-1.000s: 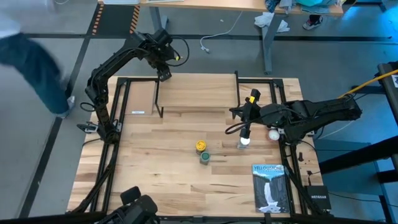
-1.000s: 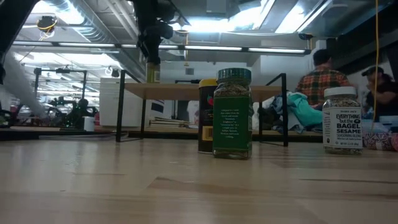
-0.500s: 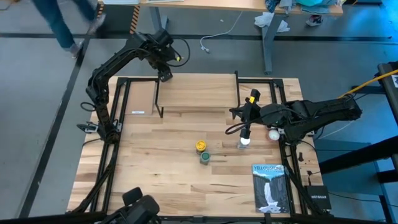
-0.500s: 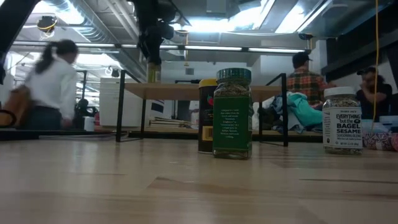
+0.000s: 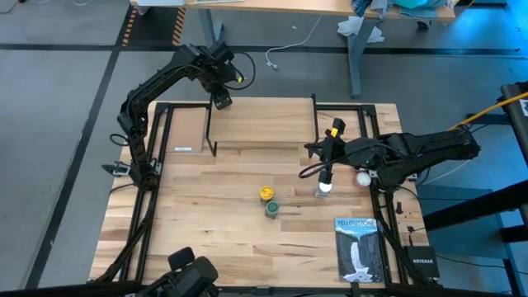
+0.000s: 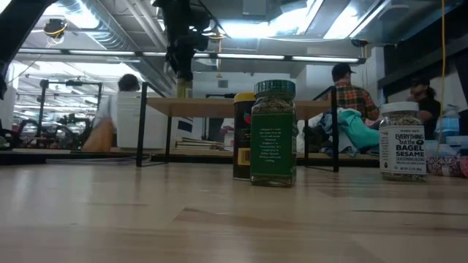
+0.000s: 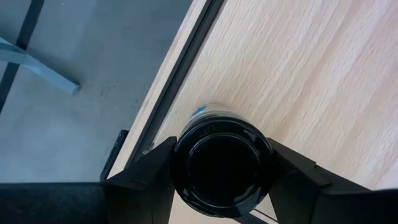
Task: Shelf spices
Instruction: Put the black seasoning bottle on the shelf, then put the yellow seasoning bottle on the shelf
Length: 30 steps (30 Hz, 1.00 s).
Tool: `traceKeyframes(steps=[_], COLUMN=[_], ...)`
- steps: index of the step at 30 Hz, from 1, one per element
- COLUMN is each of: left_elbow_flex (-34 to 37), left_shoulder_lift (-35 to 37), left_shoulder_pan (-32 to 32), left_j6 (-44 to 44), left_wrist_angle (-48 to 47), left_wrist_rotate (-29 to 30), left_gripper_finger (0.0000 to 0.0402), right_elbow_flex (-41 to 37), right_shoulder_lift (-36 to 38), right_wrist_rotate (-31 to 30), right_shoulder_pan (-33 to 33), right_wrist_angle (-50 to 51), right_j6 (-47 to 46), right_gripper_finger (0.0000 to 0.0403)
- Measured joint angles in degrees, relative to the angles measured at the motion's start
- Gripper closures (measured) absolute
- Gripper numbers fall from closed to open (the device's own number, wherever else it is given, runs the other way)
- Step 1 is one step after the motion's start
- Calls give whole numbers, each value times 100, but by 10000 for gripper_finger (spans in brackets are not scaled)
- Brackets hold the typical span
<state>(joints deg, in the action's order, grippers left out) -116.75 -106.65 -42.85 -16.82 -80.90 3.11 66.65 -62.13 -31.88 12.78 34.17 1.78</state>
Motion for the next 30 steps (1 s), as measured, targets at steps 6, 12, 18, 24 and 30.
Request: traceKeyframes(steps=[6, 12, 18, 24, 30], left_elbow_flex=[0, 2, 27, 17, 0], left_shoulder_lift=[-2, -9, -38, -18, 33], left_shoulder_pan=[0, 0, 2, 50, 160], left_j6=[-11, -49, -65, -95, -131], left_wrist_angle=[-14, -77, -254, -230, -12], left_wrist_rotate=[-1, 0, 0, 4, 44], left_gripper_finger=[213, 184, 155, 151, 149], right_elbow_flex=[-2, -2, -2, -2, -2], right_shoulder_lift=[-2, 0, 0, -1, 0], right_wrist_rotate=[0, 33, 105, 105, 105], right_shoulder_pan=[0, 0, 0, 0, 0], right_wrist_angle=[0, 0, 0, 0, 0], right_j6=[0, -4, -11, -20, -20], right_gripper_finger=[402, 402, 402, 402, 402])
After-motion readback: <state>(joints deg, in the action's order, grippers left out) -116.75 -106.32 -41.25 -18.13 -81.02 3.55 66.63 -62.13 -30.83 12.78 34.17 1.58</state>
